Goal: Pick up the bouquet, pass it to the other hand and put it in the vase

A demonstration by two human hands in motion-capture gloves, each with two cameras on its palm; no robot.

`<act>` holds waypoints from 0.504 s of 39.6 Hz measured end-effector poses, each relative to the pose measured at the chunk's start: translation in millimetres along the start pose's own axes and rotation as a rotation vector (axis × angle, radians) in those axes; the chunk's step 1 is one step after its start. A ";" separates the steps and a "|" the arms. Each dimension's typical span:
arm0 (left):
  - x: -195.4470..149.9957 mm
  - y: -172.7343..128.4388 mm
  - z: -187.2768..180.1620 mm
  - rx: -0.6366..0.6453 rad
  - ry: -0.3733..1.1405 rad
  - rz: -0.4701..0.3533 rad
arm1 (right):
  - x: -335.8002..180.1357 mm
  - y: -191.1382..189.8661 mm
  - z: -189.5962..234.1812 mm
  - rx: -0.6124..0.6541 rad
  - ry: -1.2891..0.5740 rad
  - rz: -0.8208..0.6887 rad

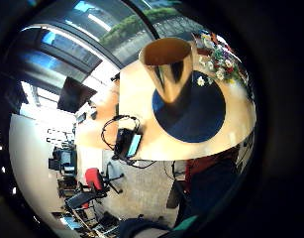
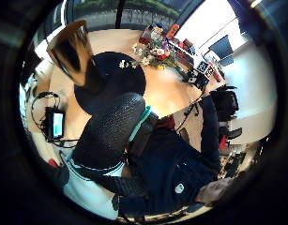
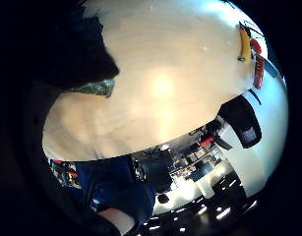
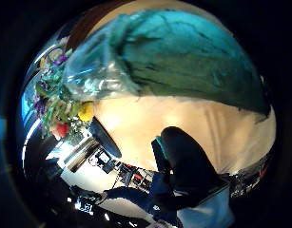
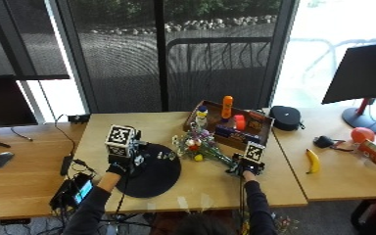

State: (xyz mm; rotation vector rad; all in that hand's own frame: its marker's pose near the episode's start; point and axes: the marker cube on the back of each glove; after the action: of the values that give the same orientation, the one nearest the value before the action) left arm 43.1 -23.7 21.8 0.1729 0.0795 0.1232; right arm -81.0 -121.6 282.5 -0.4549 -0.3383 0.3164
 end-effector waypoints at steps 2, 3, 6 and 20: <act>2.5 1.0 -1.9 -0.001 0.007 0.002 | 0.2 1.5 2.0 -0.009 -0.009 0.003; 2.4 -0.3 -0.2 0.001 0.006 0.001 | 1.2 0.9 2.1 0.004 -0.012 0.017; 0.5 -7.0 7.9 0.012 -0.004 0.000 | 4.6 -2.6 1.6 0.059 -0.011 0.064; 3.0 -8.4 13.4 0.000 -0.018 0.005 | 6.9 -12.7 7.2 0.149 -0.013 0.124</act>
State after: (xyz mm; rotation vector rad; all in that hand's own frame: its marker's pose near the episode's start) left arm 48.2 -33.7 33.3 0.1743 0.0610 0.1267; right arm -74.7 -127.2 296.3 -0.3282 -0.2973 0.4621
